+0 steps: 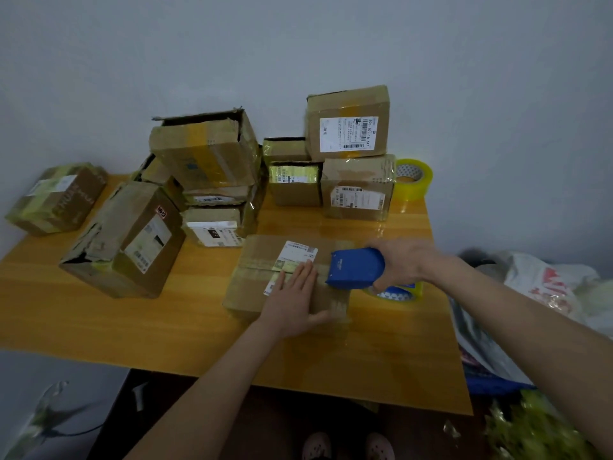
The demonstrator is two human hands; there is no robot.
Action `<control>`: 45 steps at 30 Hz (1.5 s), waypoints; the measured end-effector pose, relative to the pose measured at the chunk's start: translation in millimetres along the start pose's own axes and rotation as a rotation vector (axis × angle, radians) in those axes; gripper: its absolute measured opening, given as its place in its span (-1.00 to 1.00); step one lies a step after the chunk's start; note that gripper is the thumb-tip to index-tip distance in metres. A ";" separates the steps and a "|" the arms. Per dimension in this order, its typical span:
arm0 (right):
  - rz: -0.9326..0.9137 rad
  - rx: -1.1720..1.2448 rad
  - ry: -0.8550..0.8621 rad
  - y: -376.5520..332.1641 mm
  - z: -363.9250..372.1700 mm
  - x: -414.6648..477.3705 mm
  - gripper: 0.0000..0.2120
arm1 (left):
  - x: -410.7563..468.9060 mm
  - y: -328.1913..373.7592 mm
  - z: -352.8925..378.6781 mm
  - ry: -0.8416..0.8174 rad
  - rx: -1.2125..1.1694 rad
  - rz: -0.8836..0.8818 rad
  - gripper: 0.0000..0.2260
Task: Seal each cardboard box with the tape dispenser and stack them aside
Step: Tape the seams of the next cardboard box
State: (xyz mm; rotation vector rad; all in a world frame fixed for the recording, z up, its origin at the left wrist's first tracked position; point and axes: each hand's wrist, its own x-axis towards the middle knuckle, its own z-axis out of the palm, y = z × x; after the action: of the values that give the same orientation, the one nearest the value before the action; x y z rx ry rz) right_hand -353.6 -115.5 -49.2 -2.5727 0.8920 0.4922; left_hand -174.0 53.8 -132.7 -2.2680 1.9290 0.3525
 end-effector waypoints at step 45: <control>0.171 0.196 -0.088 63.5 47.5 -44.2 -0.23 | 21.3 39.8 0.9 -0.046 0.074 0.062 -0.24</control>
State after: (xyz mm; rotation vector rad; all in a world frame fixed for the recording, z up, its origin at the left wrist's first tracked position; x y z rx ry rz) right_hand -436.6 -117.7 -85.8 -2.2935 1.0774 0.5328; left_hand -210.1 27.1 -137.6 -2.1395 1.9589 0.3319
